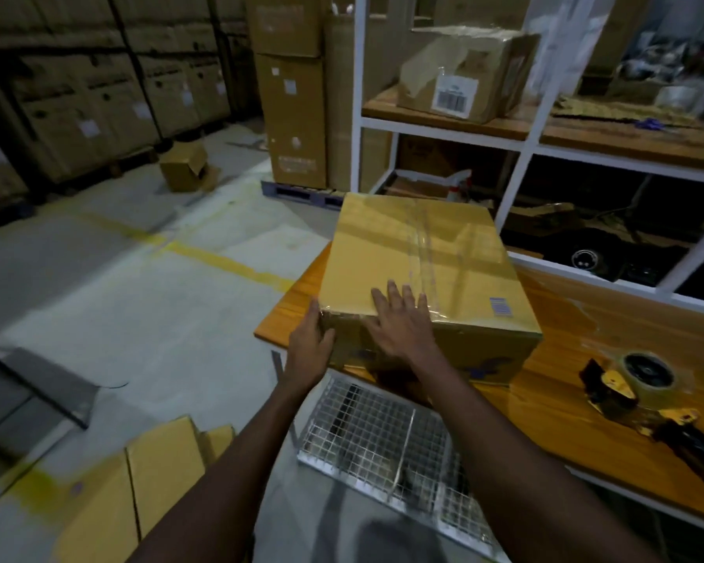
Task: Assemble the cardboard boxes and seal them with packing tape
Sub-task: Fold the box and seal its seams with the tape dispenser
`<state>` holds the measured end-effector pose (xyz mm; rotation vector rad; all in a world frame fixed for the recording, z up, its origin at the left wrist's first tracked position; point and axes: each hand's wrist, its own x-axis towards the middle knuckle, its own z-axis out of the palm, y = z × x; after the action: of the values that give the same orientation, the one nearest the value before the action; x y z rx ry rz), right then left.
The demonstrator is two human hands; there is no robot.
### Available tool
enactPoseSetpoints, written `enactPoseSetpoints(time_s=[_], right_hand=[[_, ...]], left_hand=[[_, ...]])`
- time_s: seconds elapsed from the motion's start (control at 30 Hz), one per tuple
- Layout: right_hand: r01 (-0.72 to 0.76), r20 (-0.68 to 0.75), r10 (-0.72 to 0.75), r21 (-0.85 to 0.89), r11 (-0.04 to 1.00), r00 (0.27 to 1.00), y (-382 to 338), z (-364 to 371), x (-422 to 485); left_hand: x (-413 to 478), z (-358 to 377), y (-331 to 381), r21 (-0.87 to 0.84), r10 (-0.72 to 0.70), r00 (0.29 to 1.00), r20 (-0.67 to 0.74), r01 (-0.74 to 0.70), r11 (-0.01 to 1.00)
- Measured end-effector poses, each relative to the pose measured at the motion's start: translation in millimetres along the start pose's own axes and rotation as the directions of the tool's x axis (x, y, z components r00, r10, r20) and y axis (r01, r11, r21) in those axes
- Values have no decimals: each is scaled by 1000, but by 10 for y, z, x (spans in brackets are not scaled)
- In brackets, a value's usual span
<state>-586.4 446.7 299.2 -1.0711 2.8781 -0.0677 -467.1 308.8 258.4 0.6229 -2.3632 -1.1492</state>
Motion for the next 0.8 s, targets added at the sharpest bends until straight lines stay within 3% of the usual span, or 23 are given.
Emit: enactPoseSetpoints(time_s=[0.17,0.3,0.47,0.6,0.67,0.8], right_hand=[[-4,22,4,-9,1000,1000,12,7,29],[-15,14,16,-17,1000,1000,-1,11,38],[-18,21,18,-24,1000,1000,-7,8,44],[-25,25,25,-17,1000,999,-22,-3,42],[-22,19,22,-6,1000,1000,-25,0,37],[-17,-3,17,-9,1000,1000,-9,23,29]], left_hand=[[-276,186,43,-223,-90,995,-33,80,972],[-276,267,59,-172,-61,998,6,61,983],[-241,383,332,-189,-189,979,77,200,961],[-240,455,475,-65,-253,962,103,260,963],[-271,471,425,-96,-224,973,62,229,969],[-307,411,299,-363,-262,956,-131,200,910]])
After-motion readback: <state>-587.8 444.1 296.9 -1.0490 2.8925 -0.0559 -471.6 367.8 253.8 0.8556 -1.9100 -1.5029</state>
